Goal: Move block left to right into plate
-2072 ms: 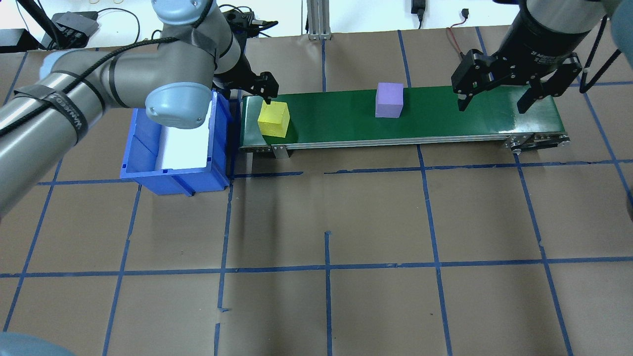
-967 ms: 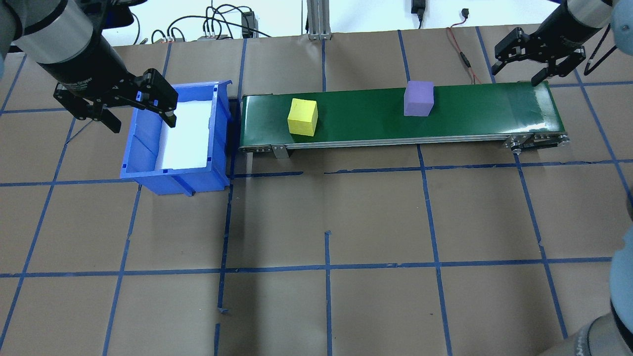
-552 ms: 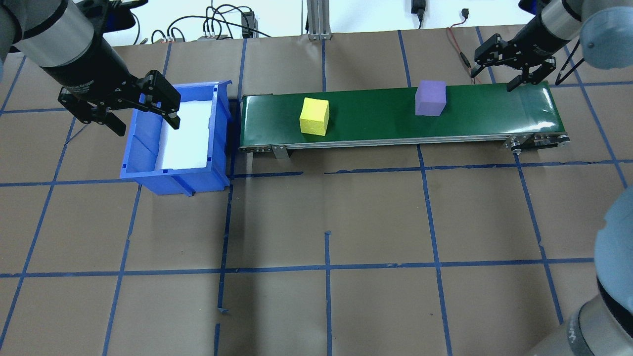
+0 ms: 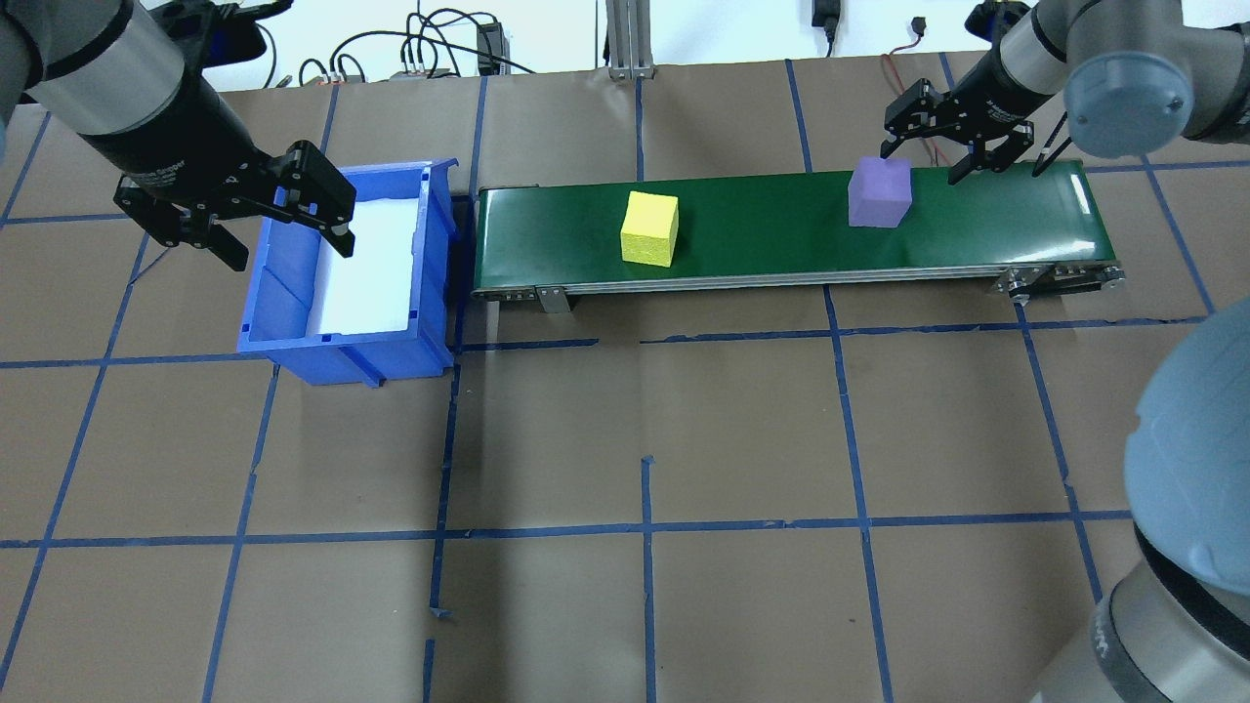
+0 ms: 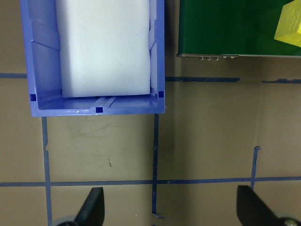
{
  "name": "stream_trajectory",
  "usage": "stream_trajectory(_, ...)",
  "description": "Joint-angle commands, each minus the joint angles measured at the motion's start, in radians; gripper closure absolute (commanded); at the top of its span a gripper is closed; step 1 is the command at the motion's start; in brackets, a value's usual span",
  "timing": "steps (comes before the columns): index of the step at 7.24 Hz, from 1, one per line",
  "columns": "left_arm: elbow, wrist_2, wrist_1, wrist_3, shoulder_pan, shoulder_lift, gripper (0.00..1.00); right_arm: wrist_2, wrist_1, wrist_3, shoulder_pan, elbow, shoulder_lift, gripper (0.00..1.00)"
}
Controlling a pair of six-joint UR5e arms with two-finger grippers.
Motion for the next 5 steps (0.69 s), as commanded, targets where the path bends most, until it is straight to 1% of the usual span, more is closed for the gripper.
stream_trajectory(1, 0.0, 0.0, -0.002, 0.0, 0.0, 0.0, 0.0, -0.001, -0.033, -0.042, 0.002, 0.006, 0.012, 0.0)
stream_trajectory(2, 0.0, 0.0, -0.002, 0.0, 0.0, 0.0, 0.0, -0.001, -0.038, -0.043, 0.004, 0.013, 0.016, 0.0)
stream_trajectory(3, -0.002, 0.0, -0.004, 0.0, 0.0, 0.0, 0.0, -0.017, -0.038, -0.052, 0.002, 0.026, 0.022, 0.0)
stream_trajectory(4, -0.002, -0.002, -0.004, 0.0, -0.001, 0.0, 0.0, -0.047, -0.038, -0.053, 0.002, 0.054, 0.014, 0.0)
stream_trajectory(5, -0.003, 0.0, -0.004, 0.0, 0.0, 0.0, 0.0, -0.105, -0.038, -0.056, 0.001, 0.058, 0.012, 0.38)
